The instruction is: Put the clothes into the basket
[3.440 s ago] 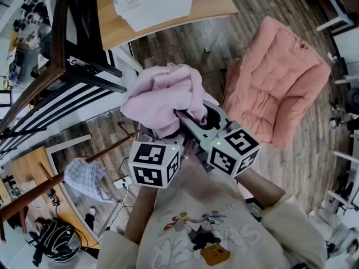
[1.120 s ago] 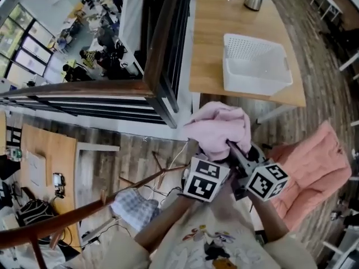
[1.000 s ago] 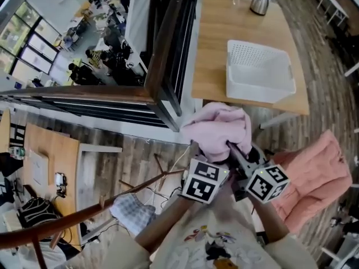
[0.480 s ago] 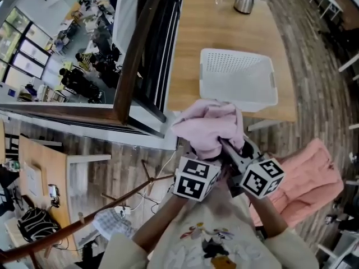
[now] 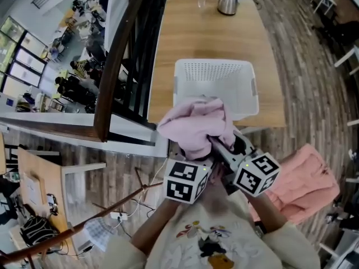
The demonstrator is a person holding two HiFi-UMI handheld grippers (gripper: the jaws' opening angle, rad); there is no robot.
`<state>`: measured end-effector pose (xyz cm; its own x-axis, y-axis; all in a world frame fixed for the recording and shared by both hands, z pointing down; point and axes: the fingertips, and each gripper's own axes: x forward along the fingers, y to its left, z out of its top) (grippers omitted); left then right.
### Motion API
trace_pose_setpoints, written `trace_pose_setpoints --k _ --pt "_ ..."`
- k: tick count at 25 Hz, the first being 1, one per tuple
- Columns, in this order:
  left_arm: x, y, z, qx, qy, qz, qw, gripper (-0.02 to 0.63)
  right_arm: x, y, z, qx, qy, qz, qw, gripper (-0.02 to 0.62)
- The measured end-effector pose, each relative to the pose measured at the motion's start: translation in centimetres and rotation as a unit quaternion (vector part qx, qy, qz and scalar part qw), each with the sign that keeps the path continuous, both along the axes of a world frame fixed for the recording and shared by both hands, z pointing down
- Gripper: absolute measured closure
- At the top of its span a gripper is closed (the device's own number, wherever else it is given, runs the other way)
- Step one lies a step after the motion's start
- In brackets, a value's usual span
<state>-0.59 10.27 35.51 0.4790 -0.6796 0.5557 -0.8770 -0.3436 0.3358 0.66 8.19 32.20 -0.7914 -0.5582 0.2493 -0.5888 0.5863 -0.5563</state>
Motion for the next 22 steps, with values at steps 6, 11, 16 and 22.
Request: trace_pose_setpoints --k 6,11,16,22 --pt "1.1 -1.9 0.1 -0.001 -0.001 -0.017 0.9999 0.313 1.0 -1.9 0.0 -0.001 -0.001 -0.014 1.000 0.390" --pt "0.8 -3.3 -0.9 0.001 -0.003 -0.030 0.9995 0.313 0.6 -3.3 -0.9 0.000 -0.005 -0.028 1.000 0.390" --pt "0.0 -4.4 -0.9 -0.008 -0.004 -0.032 0.9994 0.313 -0.2 -4.5 -0.9 -0.009 -0.007 -0.031 0.999 0.390" --pt "0.0 -5.8 -0.5 -0.024 0.000 -0.014 0.9996 0.313 -0.1 -6.0 -0.5 -0.023 0.000 -0.015 1.000 0.390"
